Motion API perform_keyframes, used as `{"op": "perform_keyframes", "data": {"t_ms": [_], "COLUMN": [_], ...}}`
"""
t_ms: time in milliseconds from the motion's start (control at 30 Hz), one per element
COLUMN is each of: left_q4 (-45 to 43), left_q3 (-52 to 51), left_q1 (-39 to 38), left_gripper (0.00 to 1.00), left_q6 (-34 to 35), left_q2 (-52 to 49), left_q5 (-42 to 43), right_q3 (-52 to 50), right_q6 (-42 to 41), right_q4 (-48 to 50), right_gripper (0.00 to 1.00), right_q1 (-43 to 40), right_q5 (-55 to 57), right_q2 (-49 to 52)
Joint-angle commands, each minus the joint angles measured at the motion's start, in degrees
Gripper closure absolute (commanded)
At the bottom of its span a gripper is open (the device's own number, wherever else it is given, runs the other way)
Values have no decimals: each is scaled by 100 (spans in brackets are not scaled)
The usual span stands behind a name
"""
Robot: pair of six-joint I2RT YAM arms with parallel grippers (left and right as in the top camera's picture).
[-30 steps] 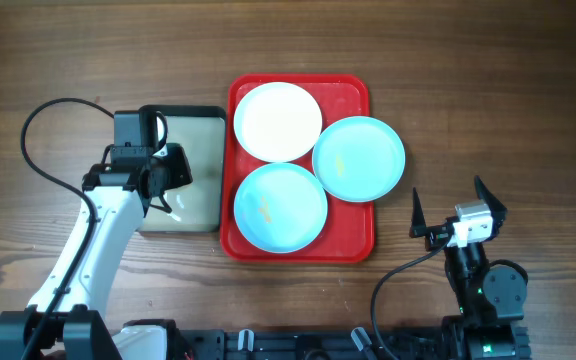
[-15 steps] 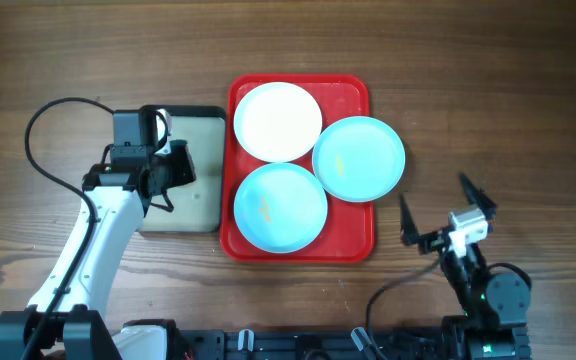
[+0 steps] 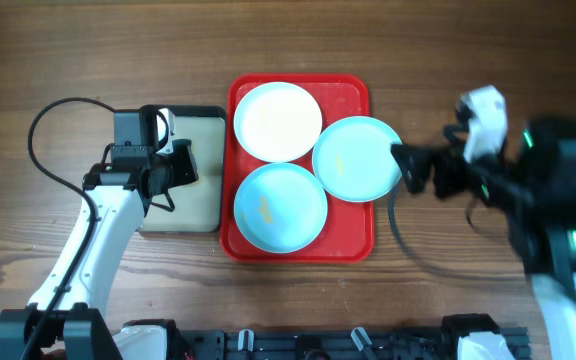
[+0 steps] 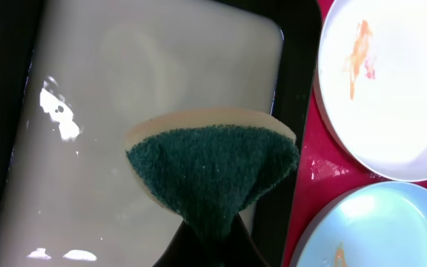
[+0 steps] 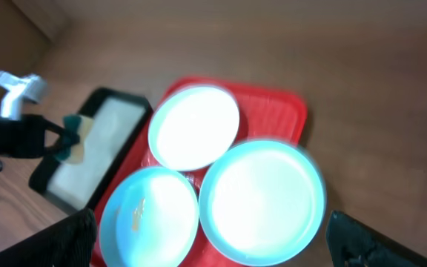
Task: Clean dirty plates on tray and stack at the side
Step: 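Reach the right gripper to the lower light-blue plate and grip its rim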
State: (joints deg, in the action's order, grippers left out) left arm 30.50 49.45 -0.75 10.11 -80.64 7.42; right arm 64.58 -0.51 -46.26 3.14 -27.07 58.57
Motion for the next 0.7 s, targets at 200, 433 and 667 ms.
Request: {"op": "perform_keyframes", "data": {"t_ms": [200,433,667], "left_q4": [-22,-26,-26], "left_q3": [22,22,22], "left_q1": [-26,-26,-26], "left_gripper": [96,96,96], "left_q6": [-87,-90,-90], "left_q2": [-7,-7,-7], "left_q5": [140,133,131], "right_q3": [431,225,225], "right_q6": [-868,-1801,-2052], "right_q4": [-1040,-605,-243], "right_gripper": [66,66,59], "right_q1": [446,2312,3195], "right_q5": [-726,1342,2208], "right_q2": [2914,3657,4079]}}
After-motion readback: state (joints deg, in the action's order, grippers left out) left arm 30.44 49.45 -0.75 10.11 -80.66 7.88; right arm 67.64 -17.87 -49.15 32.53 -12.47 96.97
